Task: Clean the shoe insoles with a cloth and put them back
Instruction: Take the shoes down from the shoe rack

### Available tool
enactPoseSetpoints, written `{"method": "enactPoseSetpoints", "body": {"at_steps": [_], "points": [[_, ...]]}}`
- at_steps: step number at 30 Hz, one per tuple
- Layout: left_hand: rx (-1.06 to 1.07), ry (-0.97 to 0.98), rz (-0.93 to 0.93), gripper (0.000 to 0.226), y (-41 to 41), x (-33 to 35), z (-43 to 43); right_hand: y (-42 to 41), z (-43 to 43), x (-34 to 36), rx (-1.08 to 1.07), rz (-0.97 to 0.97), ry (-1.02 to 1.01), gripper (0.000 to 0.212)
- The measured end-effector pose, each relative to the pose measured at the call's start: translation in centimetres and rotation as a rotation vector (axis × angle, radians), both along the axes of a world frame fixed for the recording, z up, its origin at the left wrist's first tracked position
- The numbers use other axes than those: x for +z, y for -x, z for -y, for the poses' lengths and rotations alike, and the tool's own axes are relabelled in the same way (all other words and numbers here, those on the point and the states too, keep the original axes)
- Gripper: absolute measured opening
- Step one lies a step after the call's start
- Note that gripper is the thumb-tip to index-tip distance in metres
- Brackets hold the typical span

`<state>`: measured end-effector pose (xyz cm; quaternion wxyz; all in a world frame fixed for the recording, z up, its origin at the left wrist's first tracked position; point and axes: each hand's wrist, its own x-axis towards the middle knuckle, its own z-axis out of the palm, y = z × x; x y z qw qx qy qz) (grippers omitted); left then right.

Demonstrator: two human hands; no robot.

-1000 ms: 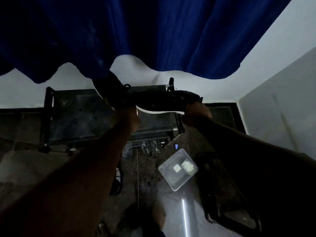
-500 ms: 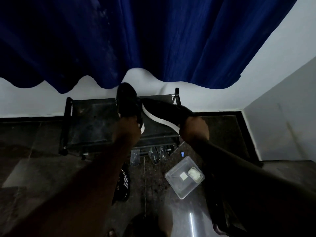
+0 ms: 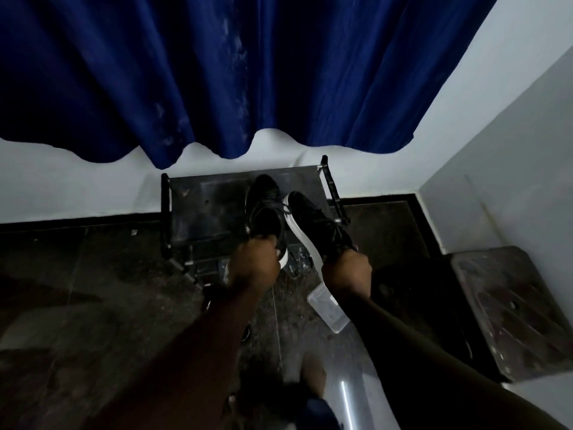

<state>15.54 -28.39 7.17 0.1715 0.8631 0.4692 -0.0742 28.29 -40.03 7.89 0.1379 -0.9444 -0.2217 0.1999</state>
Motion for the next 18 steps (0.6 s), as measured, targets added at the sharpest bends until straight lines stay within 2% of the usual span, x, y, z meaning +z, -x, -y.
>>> {"method": "enactPoseSetpoints", "body": {"at_steps": [9, 18], "points": [[-0.162, 0.084, 0.014, 0.020, 7.7, -0.5, 6.4, 9.5, 5.1, 0.5, -0.112, -0.097, 0.062, 0.028], [-0.239, 0.089, -0.035, 0.025, 10.5, -6.2, 11.6, 11.3, 9.2, -4.7, -0.167, -0.209, 0.105, 0.038]]}}
